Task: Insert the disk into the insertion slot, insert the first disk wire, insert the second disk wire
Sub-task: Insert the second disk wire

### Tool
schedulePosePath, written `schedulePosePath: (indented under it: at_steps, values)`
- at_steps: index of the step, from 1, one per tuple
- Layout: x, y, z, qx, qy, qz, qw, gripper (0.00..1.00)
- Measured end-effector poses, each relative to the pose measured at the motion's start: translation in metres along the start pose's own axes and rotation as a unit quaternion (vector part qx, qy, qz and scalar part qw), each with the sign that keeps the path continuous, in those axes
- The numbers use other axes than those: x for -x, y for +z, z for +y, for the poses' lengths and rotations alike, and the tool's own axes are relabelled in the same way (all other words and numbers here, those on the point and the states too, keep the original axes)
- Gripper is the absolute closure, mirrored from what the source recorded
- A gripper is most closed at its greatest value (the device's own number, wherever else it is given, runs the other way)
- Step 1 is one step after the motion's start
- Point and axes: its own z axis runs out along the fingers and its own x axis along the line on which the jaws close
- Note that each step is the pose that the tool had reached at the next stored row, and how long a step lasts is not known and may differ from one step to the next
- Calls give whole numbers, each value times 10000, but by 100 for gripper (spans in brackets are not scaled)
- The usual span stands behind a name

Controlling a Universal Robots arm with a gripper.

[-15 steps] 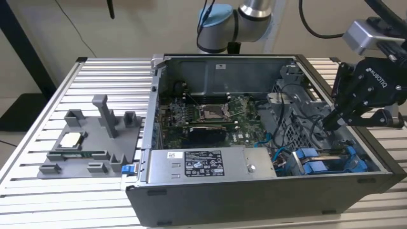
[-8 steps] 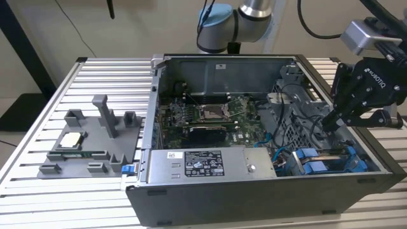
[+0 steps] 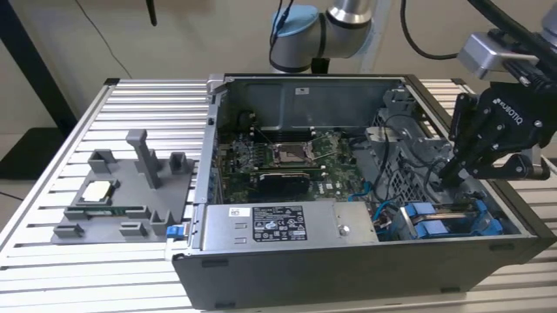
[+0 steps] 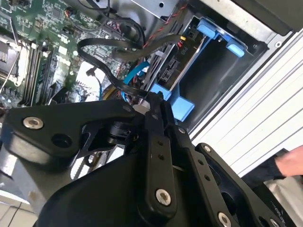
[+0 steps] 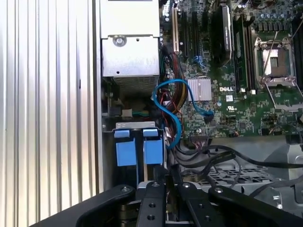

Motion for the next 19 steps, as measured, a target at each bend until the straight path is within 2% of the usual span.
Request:
schedulePosePath:
  at_steps: [2,4,8,12,14,17,19]
  values:
    - [-3,12,39,-43,1,25,10000,84]
    - [-6,23,88,-115,-1,37,9999,84]
    - [-11,43,165,-333,-9,48,9994,84]
    - [-15,74,192,-542,-19,36,9985,84]
    - [-16,92,195,-628,-23,32,9980,84]
    - [-17,125,191,-712,-27,28,9975,84]
    - [-17,135,189,-733,-28,27,9973,84]
